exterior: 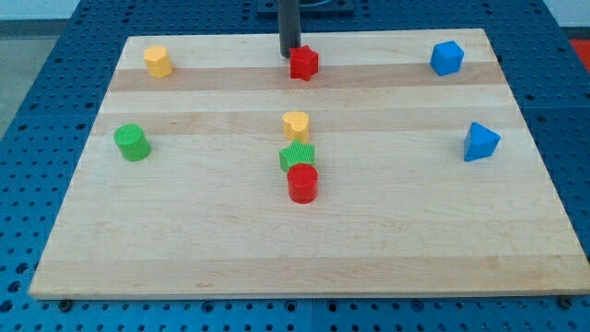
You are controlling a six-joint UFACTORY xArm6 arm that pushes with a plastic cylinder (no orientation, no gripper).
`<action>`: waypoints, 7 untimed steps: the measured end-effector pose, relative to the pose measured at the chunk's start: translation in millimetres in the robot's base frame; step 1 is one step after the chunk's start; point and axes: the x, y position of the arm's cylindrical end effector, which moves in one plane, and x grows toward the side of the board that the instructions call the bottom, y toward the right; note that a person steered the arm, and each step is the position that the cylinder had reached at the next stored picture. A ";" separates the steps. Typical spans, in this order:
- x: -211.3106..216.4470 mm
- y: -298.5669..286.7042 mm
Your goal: Slightly move the red star to the bottom of the board
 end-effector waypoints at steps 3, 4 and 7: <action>6.2 0.3; 10.3 0.3; 16.1 2.0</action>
